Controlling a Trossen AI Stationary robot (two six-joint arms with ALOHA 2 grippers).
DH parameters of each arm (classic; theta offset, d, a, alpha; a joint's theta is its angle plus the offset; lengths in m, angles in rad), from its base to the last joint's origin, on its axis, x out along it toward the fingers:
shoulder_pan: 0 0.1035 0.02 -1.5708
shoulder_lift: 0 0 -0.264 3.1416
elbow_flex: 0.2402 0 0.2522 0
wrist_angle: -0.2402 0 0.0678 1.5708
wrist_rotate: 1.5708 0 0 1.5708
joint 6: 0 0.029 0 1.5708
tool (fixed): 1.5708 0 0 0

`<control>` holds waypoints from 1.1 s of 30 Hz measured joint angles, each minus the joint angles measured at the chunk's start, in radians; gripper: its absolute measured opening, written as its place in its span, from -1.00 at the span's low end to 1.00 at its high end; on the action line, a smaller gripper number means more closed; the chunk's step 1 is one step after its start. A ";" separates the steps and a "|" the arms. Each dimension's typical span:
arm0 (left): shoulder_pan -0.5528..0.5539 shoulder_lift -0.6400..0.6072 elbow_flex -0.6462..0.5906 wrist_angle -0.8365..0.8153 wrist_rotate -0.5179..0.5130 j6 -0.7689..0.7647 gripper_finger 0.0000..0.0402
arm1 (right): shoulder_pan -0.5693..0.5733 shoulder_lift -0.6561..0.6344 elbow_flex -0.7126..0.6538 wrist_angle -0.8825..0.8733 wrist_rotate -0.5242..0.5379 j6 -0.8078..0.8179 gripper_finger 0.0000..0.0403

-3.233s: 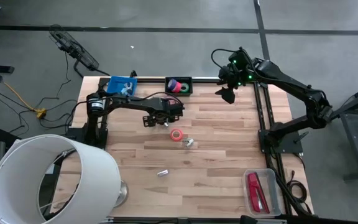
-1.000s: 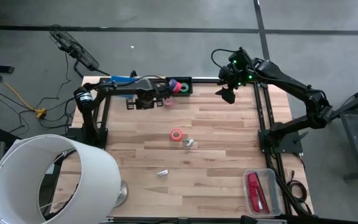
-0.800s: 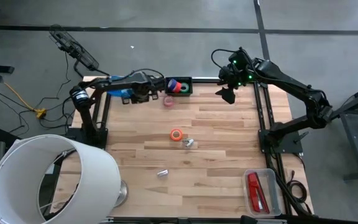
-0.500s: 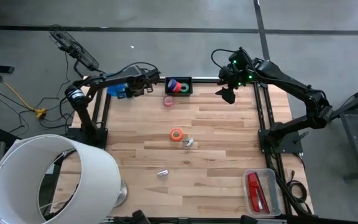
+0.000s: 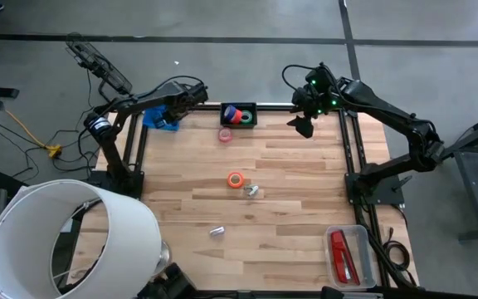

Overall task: Pick and place Stapler, Stapler remover, tape
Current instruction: Put the light blue staple remover into the blue bin

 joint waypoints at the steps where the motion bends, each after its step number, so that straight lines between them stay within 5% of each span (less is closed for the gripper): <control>1: 0.007 0.000 0.000 0.001 -0.003 -0.023 -0.54 | 0.000 0.000 0.000 0.000 0.000 0.003 0.21; 33: 0.120 0.000 -0.085 0.038 -0.114 -0.395 -0.54 | 0.000 0.000 0.000 0.001 0.048 0.062 0.21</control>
